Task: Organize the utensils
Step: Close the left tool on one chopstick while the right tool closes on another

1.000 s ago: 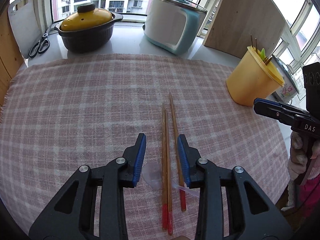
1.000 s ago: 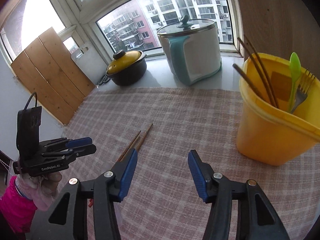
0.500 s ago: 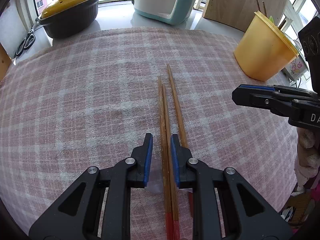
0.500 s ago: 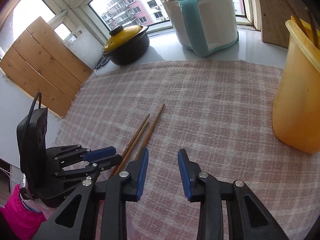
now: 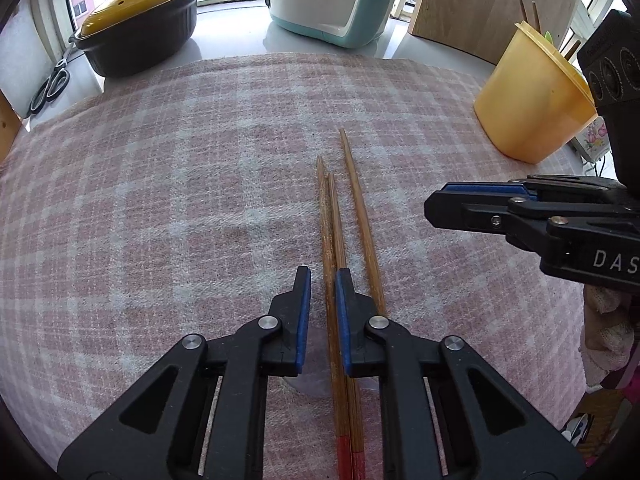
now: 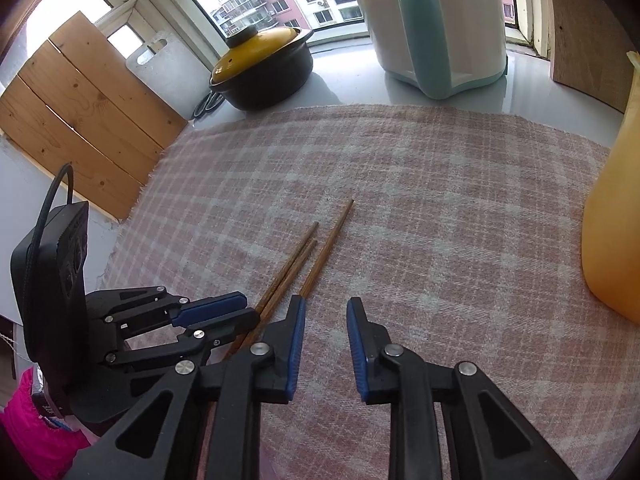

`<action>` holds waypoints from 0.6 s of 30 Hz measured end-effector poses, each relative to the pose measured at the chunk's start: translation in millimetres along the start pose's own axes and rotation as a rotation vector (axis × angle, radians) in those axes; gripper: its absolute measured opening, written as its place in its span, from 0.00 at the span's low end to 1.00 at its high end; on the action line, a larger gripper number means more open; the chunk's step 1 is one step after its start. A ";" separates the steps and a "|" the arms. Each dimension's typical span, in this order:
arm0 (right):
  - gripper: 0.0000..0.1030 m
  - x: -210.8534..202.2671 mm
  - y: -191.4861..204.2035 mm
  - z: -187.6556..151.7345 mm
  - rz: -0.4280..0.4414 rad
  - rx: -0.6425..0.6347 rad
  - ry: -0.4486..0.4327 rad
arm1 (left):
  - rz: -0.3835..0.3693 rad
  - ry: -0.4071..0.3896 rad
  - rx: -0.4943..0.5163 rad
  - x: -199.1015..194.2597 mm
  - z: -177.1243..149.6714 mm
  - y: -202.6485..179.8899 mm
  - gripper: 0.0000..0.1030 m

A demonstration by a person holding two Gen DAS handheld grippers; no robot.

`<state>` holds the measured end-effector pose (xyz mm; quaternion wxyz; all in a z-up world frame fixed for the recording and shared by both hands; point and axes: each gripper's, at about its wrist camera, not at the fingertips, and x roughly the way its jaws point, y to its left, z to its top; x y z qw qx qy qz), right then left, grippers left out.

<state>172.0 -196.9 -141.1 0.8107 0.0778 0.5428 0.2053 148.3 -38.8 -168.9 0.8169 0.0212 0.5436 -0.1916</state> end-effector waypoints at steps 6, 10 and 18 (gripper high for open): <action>0.17 14.1 0.0 5.7 0.019 0.028 0.026 | 0.012 0.016 -0.027 8.1 6.3 5.3 0.10; 0.17 24.1 1.7 10.3 0.024 0.047 0.046 | 0.007 0.010 -0.041 8.2 6.1 7.8 0.09; 0.16 44.6 11.1 18.7 0.000 0.056 0.088 | 0.014 -0.002 -0.052 5.3 4.0 15.7 0.05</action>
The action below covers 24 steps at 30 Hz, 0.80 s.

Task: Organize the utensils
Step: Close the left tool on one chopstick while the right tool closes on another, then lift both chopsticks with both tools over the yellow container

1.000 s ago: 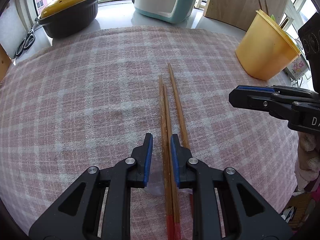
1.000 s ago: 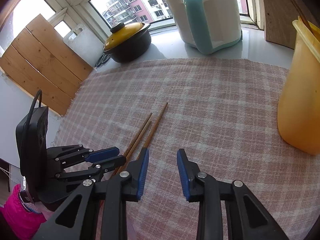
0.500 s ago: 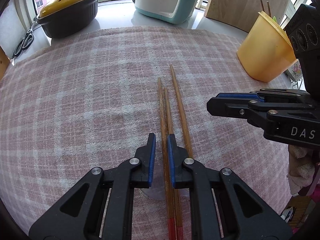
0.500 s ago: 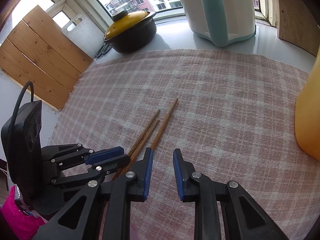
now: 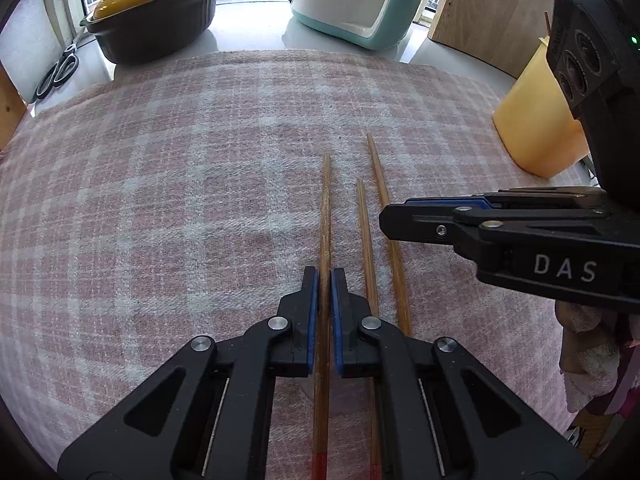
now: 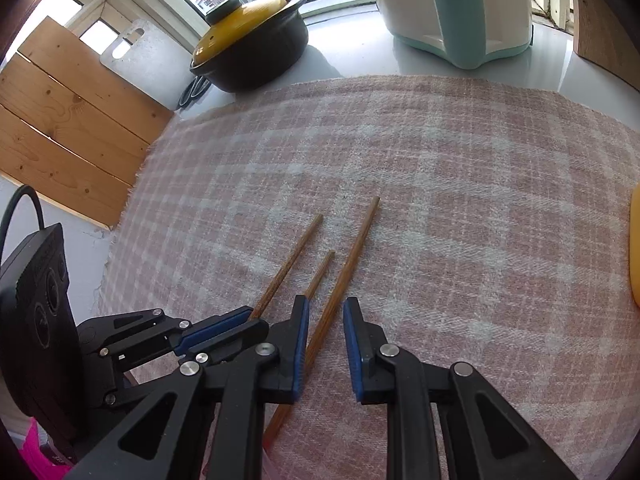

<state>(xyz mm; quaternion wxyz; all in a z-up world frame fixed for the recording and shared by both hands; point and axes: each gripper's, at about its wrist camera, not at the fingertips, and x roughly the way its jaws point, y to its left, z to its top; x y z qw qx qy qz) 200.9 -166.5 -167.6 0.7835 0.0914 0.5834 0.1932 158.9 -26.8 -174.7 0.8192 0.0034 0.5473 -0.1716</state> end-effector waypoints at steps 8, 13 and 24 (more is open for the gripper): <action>0.14 13.8 20.1 8.4 -0.128 -0.089 0.039 | -0.011 -0.008 -0.037 -3.2 -1.9 13.3 0.04; 0.08 18.2 25.8 13.2 -0.172 -0.150 0.064 | -0.014 -0.012 -0.053 -5.6 -3.3 17.3 0.04; 0.07 -8.2 16.5 3.8 -0.120 -0.133 -0.012 | -0.057 -0.052 -0.108 -17.4 -6.7 20.4 0.04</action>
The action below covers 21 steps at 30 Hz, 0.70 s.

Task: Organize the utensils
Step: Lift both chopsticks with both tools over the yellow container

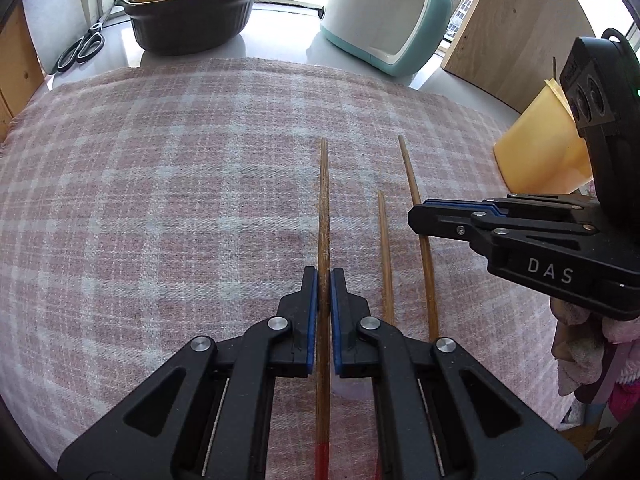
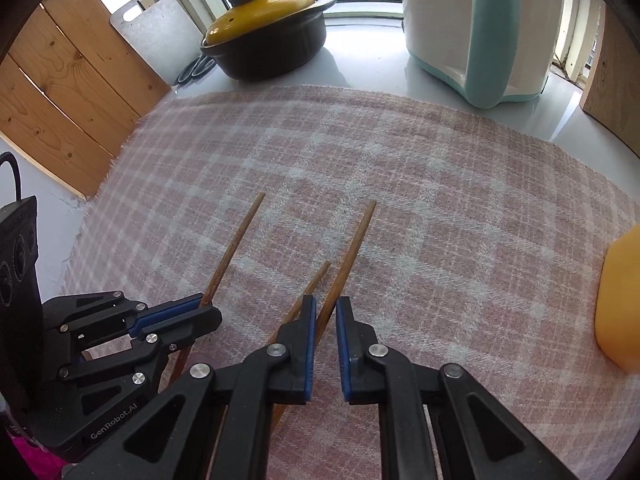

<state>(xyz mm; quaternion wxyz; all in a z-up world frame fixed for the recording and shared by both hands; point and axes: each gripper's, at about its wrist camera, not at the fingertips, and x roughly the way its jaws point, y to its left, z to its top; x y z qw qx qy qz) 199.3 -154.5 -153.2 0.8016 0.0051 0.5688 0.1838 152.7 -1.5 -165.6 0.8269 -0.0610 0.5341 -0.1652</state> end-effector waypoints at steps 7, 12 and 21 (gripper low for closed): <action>0.05 -29.3 -8.5 -8.2 0.014 0.000 -0.071 | -0.024 -0.036 -0.020 -13.4 1.4 -4.4 0.04; 0.04 -54.9 -12.3 -14.6 0.014 -0.008 -0.134 | -0.034 -0.074 -0.011 -30.5 3.1 -10.3 0.04; 0.03 -109.2 -17.4 -32.7 -0.030 -0.045 -0.257 | -0.076 -0.145 0.008 -60.2 10.2 -32.1 0.04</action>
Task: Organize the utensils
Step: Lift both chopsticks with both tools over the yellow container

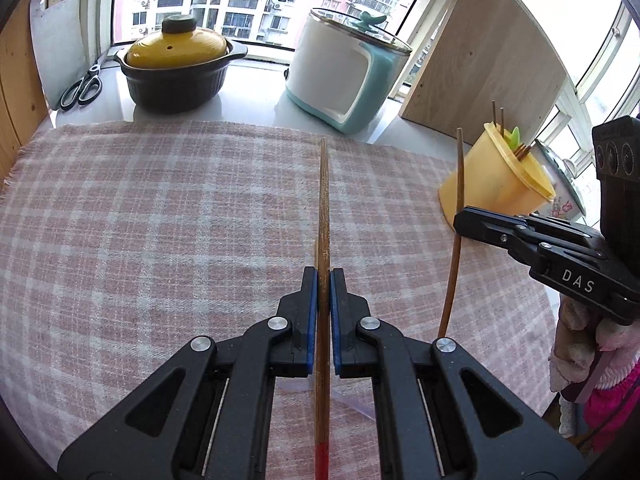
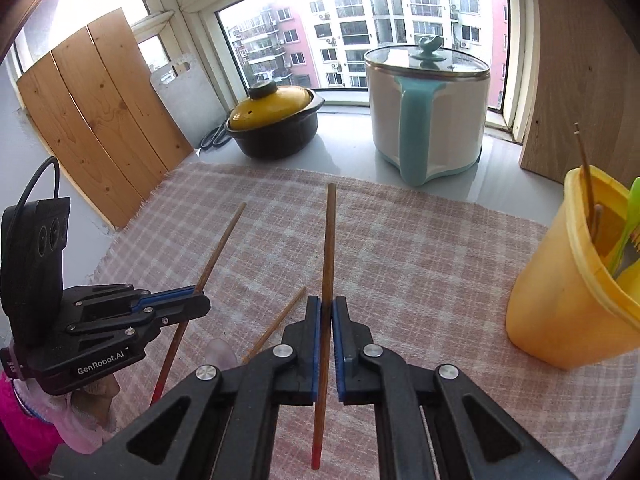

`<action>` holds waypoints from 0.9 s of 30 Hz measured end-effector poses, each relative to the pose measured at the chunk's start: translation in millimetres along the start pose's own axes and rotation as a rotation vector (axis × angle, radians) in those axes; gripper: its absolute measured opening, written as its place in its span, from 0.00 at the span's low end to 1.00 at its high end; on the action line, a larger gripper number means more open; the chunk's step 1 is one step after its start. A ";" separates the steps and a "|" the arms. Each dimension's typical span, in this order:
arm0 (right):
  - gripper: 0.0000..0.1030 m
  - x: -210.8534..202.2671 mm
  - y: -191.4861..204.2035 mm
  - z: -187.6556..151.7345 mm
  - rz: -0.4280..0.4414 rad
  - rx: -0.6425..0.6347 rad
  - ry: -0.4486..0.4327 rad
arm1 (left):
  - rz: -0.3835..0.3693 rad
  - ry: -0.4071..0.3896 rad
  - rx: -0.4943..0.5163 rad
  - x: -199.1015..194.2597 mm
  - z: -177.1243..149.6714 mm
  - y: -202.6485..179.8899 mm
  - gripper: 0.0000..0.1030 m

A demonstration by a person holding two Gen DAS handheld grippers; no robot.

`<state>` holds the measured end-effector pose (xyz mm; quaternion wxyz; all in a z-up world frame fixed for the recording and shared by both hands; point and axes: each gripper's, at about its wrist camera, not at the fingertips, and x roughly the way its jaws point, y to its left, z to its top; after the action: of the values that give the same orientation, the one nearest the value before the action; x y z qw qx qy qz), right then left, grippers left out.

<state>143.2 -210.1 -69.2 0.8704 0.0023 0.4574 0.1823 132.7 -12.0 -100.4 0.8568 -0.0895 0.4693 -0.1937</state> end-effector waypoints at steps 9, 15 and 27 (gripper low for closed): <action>0.03 -52.1 -17.8 -10.7 -0.025 0.023 -0.101 | -0.047 -0.055 0.041 -15.8 14.8 -33.8 0.04; 0.03 -92.5 -38.1 -14.7 -0.052 0.057 -0.174 | -0.092 -0.100 0.076 -20.0 30.9 -64.8 0.04; 0.03 -168.0 -81.5 -22.4 -0.117 0.133 -0.281 | -0.190 -0.196 0.128 -15.2 74.9 -132.4 0.04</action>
<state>64.5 -343.5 37.5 0.9328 0.0586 0.3416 0.0984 155.3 -128.1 -3.7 0.8804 -0.0974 0.3593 -0.2937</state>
